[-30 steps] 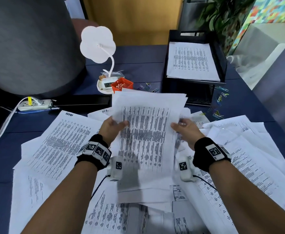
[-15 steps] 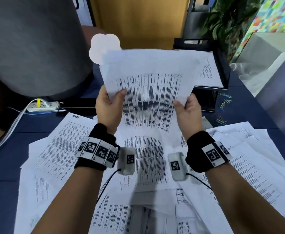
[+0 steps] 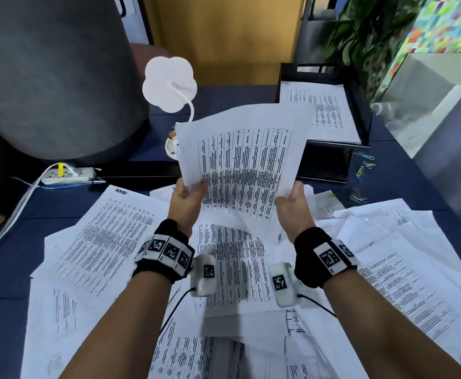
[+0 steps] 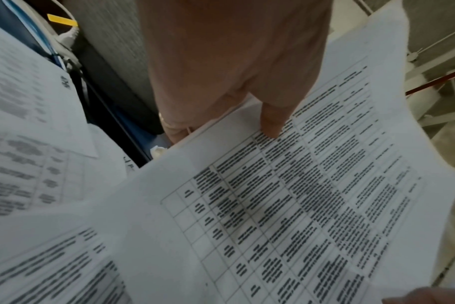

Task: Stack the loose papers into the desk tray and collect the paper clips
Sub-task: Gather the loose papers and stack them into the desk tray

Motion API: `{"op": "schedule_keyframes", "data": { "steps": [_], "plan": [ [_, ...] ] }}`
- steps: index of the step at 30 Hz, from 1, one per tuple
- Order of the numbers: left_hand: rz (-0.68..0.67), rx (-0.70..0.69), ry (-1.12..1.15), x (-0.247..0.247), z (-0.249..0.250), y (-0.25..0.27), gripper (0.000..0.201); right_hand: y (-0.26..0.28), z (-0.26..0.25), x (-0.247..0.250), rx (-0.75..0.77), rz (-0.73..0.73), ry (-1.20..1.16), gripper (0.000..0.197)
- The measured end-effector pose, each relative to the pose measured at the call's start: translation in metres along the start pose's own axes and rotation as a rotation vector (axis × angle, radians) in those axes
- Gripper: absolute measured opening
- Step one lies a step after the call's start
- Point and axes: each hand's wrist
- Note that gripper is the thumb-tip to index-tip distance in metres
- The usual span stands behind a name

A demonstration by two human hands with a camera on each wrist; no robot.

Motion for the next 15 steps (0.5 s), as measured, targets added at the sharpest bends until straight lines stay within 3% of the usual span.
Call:
{"op": "schedule_keyframes", "data": {
  "steps": [5, 7, 9, 15],
  "plan": [
    [0.08, 0.025, -0.007, 0.002, -0.004, -0.004, 0.031, -0.002, 0.02, 0.001, -0.099, -0.042, 0.147, 0.027],
    [0.014, 0.043, -0.008, 0.004, 0.002, -0.004, 0.024, -0.001, 0.027, 0.002, -0.097, -0.053, 0.208, 0.02],
    [-0.063, 0.047, -0.021, 0.004, 0.007, -0.006, 0.02, -0.003, 0.031, 0.003, -0.087, -0.027, 0.237, 0.032],
    [-0.06, -0.005, -0.009, -0.001, 0.017, -0.01, 0.033, -0.009, 0.026, 0.009, -0.093, -0.018, 0.162, 0.047]
  ]
}}
Point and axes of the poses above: each hand's wrist, its own y-axis away from the middle knuckle, its own x-axis out of the back of the hand, z = x × y
